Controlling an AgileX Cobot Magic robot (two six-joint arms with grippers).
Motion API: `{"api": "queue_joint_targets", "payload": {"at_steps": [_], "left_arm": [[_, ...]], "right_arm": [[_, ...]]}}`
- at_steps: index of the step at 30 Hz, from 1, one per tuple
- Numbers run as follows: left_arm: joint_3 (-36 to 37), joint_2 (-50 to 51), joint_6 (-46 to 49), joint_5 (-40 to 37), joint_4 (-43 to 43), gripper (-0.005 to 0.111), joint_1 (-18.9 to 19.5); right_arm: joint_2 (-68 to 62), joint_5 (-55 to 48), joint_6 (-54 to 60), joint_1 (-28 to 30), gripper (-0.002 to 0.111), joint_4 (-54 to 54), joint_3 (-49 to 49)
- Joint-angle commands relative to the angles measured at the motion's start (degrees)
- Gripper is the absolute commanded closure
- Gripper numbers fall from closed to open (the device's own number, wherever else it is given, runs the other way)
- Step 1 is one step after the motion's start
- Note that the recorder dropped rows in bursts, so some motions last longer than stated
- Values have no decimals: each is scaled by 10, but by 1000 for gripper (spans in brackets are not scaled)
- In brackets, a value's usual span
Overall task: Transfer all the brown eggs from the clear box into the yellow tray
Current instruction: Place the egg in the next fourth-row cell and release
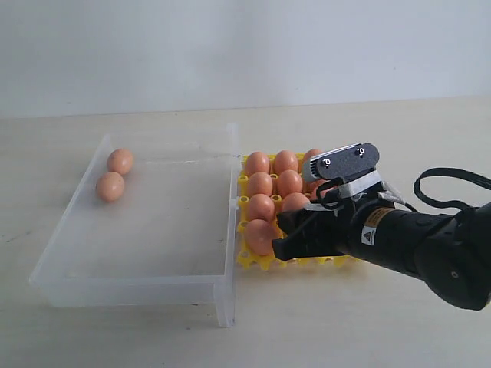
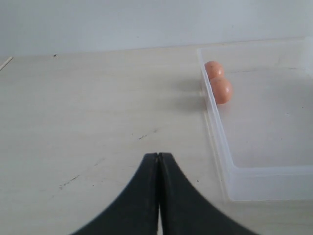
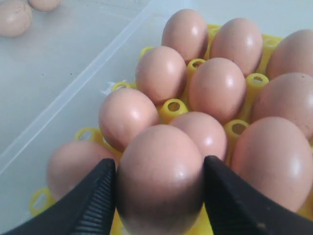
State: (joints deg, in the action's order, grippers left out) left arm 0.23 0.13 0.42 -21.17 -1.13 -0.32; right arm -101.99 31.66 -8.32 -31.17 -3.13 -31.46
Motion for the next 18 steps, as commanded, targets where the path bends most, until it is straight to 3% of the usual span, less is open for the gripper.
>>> {"api": "queue_joint_targets", "payload": {"at_steps": [1,6,8,9,12,14,18], "left_arm": [[-2,-1,0,5,2,107,-3],[-2,-1,0,5,2,107,-3],[-2,-1,0,5,2,107,-3],[-2,-1,0,5,2,107,-3],[-2,-1,0,5,2,107,-3],[-2,-1,0,5,2,107,-3],[-2,-1,0,5,2,107,-3]], "right_arm": [[0,11,-3,3,58,-4,-5],[20,8,-3,2,53,-4,-5],[57,-84,-17,0,54,-4,-31],[80,-185,-40,-8,55,-8,-67],[91,-350,-86,-36,55,-22,-165],[55,-453,-90,-70,55,-16,-296],[-33,-522,-93,-104,55,64,-451]]}}
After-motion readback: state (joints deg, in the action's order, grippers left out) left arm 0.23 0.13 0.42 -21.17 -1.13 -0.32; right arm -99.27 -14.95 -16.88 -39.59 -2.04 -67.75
